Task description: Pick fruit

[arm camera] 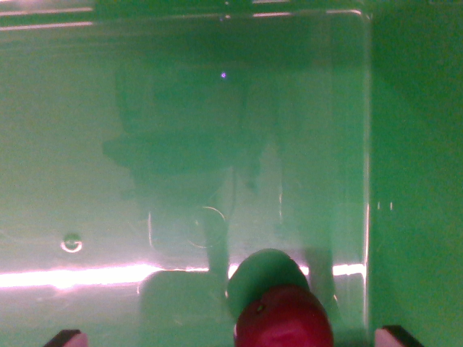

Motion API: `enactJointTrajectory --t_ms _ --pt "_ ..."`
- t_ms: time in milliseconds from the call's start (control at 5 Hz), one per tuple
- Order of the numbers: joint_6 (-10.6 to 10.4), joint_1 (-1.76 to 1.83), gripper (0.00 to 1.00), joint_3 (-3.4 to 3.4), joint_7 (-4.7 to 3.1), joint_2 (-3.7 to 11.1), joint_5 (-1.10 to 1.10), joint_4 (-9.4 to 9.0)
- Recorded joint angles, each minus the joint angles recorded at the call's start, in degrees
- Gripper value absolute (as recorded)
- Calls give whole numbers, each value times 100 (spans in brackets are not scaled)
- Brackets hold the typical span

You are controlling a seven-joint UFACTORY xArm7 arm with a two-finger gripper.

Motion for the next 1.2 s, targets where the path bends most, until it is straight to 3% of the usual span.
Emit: enactJointTrajectory --t_ms 200,400,600,800,1000,1200 --pt "0 0 0 0 0 0 0 0" --pt "-251 -16 0 -17 -13 51 -89 -204" --pt "-251 -16 0 -17 -13 51 -89 -204" --pt "-507 -33 0 -34 -26 103 -180 -412" --pt "-507 -33 0 -34 -26 103 -180 -412" --pt "-740 -49 0 -50 -38 151 -263 -600"
